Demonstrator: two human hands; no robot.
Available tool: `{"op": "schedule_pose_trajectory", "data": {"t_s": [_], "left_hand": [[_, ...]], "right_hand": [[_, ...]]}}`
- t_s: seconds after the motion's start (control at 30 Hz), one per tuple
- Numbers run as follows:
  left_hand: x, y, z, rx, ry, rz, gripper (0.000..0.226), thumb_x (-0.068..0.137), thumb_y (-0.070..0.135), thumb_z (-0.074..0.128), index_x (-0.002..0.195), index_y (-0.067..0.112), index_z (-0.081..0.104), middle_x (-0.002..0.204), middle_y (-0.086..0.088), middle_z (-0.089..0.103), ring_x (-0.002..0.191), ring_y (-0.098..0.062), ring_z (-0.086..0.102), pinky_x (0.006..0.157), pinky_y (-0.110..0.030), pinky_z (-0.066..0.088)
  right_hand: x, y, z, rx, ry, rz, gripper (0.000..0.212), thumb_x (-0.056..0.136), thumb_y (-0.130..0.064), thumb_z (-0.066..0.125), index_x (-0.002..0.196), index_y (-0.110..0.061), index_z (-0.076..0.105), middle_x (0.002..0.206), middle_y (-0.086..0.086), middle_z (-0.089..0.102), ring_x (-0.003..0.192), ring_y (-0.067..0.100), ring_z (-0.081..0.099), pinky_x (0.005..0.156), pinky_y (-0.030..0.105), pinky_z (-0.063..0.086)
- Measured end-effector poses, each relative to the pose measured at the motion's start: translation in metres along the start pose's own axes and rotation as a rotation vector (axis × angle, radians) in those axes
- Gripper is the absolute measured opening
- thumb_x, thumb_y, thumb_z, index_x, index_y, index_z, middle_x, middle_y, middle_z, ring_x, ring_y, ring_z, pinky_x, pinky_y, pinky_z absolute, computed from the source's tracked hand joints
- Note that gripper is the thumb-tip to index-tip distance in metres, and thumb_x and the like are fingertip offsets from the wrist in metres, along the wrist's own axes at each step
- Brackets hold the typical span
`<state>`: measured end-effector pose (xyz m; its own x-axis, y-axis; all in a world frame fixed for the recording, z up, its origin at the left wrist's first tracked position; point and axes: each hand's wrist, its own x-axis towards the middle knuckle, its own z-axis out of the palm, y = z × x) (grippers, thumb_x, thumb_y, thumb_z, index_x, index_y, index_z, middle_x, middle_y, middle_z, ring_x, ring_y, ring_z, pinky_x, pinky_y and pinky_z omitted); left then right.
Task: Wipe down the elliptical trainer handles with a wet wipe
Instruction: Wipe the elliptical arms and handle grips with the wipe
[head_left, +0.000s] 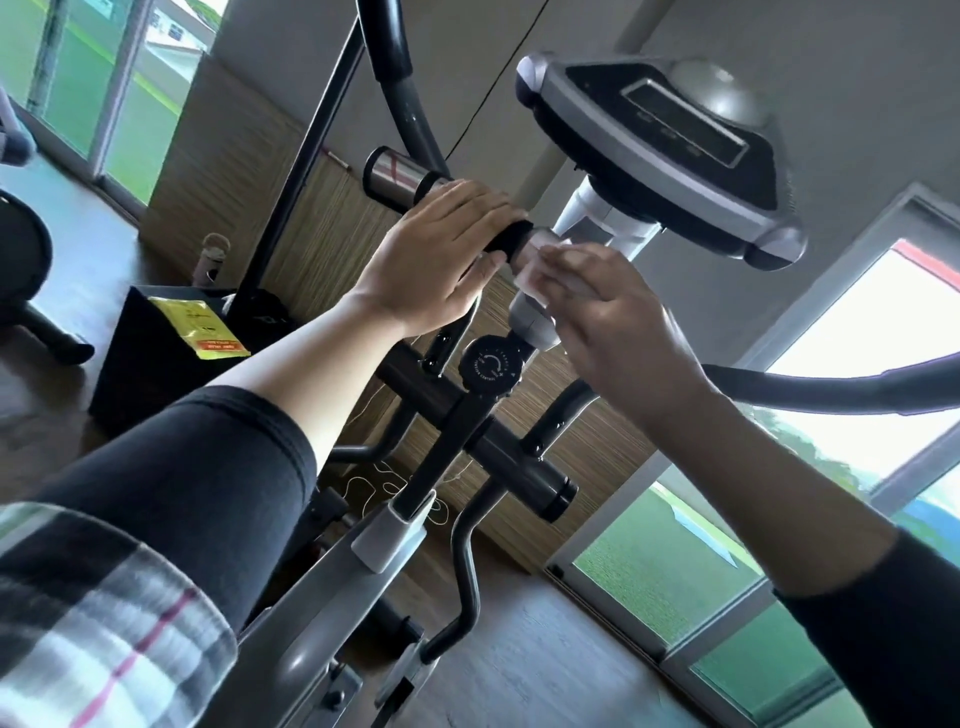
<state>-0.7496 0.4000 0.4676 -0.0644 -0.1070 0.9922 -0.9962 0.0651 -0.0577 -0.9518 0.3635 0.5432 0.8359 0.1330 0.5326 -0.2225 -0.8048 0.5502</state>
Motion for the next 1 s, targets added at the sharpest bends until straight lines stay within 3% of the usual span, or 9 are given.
{"op": "schedule_pose_trajectory", "data": {"t_s": [0.07, 0.2, 0.4, 0.5, 0.63, 0.73, 0.8, 0.93, 1.0], "left_hand": [[0.000, 0.007, -0.005, -0.020, -0.042, -0.055, 0.037, 0.101, 0.023, 0.042, 0.129, 0.003, 0.055, 0.129, -0.012, 0.060, 0.126, -0.029, 0.051, 0.114, -0.042, 0.033], [0.006, 0.013, -0.023, -0.044, -0.203, -0.124, 0.040, 0.099, 0.024, 0.041, 0.134, 0.006, 0.050, 0.135, -0.010, 0.055, 0.133, -0.028, 0.045, 0.118, -0.036, 0.027], [0.019, 0.017, -0.043, -0.045, -0.350, -0.167, 0.041, 0.097, 0.017, 0.049, 0.137, 0.007, 0.047, 0.138, -0.008, 0.053, 0.135, -0.024, 0.042, 0.117, -0.030, 0.024], [0.023, 0.019, -0.046, -0.039, -0.343, -0.175, 0.039, 0.097, 0.018, 0.050, 0.134, 0.007, 0.049, 0.135, -0.008, 0.056, 0.132, -0.025, 0.045, 0.115, -0.031, 0.026], [0.017, 0.011, -0.039, -0.031, -0.297, -0.133, 0.036, 0.098, 0.020, 0.046, 0.131, 0.008, 0.052, 0.130, -0.006, 0.058, 0.128, -0.023, 0.048, 0.115, -0.035, 0.031], [0.013, 0.004, -0.032, -0.024, -0.239, -0.098, 0.035, 0.099, 0.022, 0.046, 0.130, 0.009, 0.054, 0.128, -0.005, 0.059, 0.125, -0.023, 0.049, 0.113, -0.032, 0.031], [0.012, 0.001, -0.027, -0.030, -0.210, -0.073, 0.036, 0.099, 0.023, 0.045, 0.130, 0.008, 0.055, 0.129, -0.005, 0.060, 0.124, -0.023, 0.051, 0.112, -0.032, 0.032], [0.009, -0.003, -0.021, -0.043, -0.200, -0.071, 0.037, 0.101, 0.026, 0.042, 0.131, 0.009, 0.055, 0.130, -0.006, 0.060, 0.126, -0.024, 0.051, 0.113, -0.038, 0.035], [0.009, -0.003, -0.021, -0.059, -0.190, -0.061, 0.036, 0.100, 0.025, 0.042, 0.130, 0.009, 0.056, 0.129, -0.006, 0.061, 0.125, -0.025, 0.052, 0.112, -0.039, 0.036]], "right_hand": [[-0.003, -0.002, -0.006, -0.001, -0.014, 0.030, 0.041, 0.094, -0.028, 0.040, 0.117, -0.005, 0.065, 0.129, 0.013, 0.056, 0.121, 0.024, 0.050, 0.095, 0.039, 0.050], [-0.002, 0.000, -0.012, -0.004, -0.006, 0.038, 0.033, 0.092, -0.018, 0.047, 0.111, 0.000, 0.066, 0.119, 0.017, 0.062, 0.113, 0.030, 0.054, 0.087, 0.045, 0.054], [0.008, -0.001, -0.011, 0.060, -0.048, 0.088, 0.025, 0.093, -0.011, 0.058, 0.115, 0.000, 0.064, 0.119, 0.017, 0.061, 0.113, 0.025, 0.053, 0.086, 0.037, 0.055], [0.009, -0.001, -0.011, 0.021, -0.025, 0.056, 0.026, 0.093, -0.016, 0.059, 0.116, -0.004, 0.064, 0.119, 0.013, 0.060, 0.114, 0.020, 0.049, 0.086, 0.034, 0.055], [0.012, -0.014, -0.011, 0.116, 0.087, 0.087, 0.022, 0.093, -0.013, 0.060, 0.110, 0.001, 0.065, 0.112, 0.014, 0.063, 0.099, 0.022, 0.061, 0.072, 0.036, 0.059], [0.022, -0.016, -0.007, -0.004, 0.097, -0.010, 0.018, 0.086, -0.010, 0.068, 0.101, 0.002, 0.069, 0.108, 0.014, 0.065, 0.095, 0.023, 0.064, 0.064, 0.033, 0.059], [0.026, -0.011, -0.004, -0.050, 0.076, -0.056, 0.017, 0.086, -0.011, 0.069, 0.099, 0.000, 0.071, 0.108, 0.012, 0.066, 0.098, 0.021, 0.062, 0.067, 0.031, 0.057], [0.014, -0.005, -0.005, 0.018, 0.054, 0.083, 0.029, 0.098, -0.025, 0.052, 0.113, -0.004, 0.065, 0.116, 0.007, 0.061, 0.098, 0.005, 0.054, 0.082, 0.018, 0.050], [0.011, -0.006, -0.008, -0.001, 0.066, 0.112, 0.026, 0.097, -0.022, 0.054, 0.108, -0.002, 0.067, 0.112, 0.010, 0.062, 0.091, -0.002, 0.046, 0.081, 0.010, 0.042]]}}
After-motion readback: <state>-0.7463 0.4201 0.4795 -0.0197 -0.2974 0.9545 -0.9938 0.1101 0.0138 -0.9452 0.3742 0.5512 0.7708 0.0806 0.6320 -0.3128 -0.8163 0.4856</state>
